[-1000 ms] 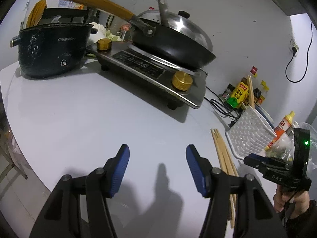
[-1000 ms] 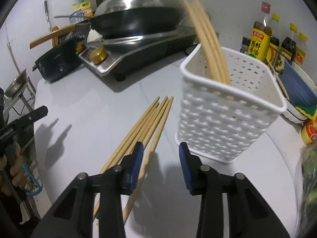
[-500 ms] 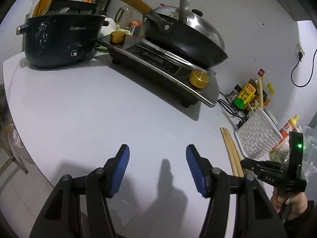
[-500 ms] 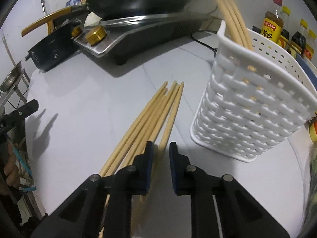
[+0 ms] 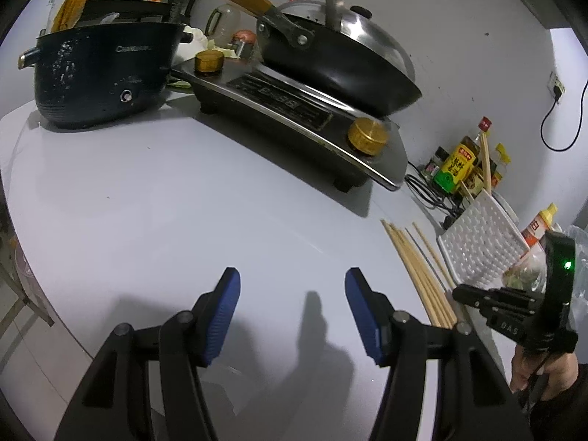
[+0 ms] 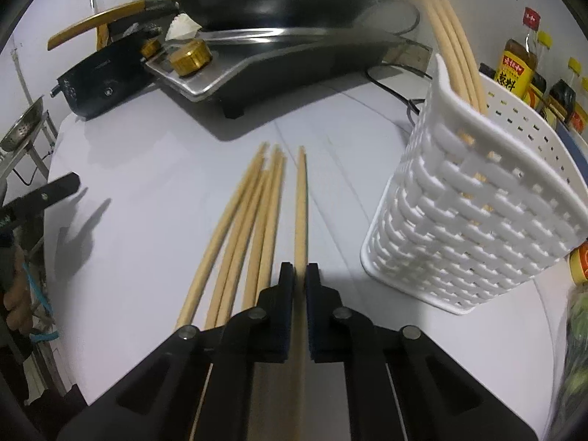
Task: Organize utensils
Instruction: 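Close the right tool on one chopstick while the left tool grasps another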
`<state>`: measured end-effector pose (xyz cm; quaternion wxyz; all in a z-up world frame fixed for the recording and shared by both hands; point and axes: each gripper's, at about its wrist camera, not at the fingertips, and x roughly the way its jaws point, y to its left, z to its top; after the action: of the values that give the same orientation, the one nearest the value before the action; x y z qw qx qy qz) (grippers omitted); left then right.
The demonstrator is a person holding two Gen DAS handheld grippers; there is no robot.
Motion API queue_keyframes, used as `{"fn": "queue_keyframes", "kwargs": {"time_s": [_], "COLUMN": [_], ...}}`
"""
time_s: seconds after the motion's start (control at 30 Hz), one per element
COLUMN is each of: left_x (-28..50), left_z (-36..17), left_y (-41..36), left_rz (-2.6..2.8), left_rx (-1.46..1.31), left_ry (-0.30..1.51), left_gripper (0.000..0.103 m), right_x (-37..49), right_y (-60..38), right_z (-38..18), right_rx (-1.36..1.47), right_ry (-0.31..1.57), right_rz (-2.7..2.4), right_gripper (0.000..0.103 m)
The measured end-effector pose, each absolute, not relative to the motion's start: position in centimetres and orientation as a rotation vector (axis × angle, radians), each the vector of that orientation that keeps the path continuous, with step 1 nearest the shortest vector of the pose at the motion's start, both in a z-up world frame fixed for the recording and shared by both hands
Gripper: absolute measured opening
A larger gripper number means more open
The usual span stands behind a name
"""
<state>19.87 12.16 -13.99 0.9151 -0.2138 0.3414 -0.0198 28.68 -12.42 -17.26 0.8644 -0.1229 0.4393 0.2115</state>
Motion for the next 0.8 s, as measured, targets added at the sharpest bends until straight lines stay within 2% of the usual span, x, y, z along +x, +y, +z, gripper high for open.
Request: {"fn": "queue_keyframes", "kwargs": {"time_s": [0.8], "left_x": [24.0], "left_z": [-13.5], "left_y": [-1.7], "left_rz": [-0.206], "left_rx": [-0.157], "left_ry": [0.862], "left_gripper": [0.059], "right_x": [25.7], "right_y": [-17.7], "right_z": [-16.0], "right_rx": [-0.11], "right_ry": [0.824], "right_rz": [0.576], "right_gripper": [0.006]}}
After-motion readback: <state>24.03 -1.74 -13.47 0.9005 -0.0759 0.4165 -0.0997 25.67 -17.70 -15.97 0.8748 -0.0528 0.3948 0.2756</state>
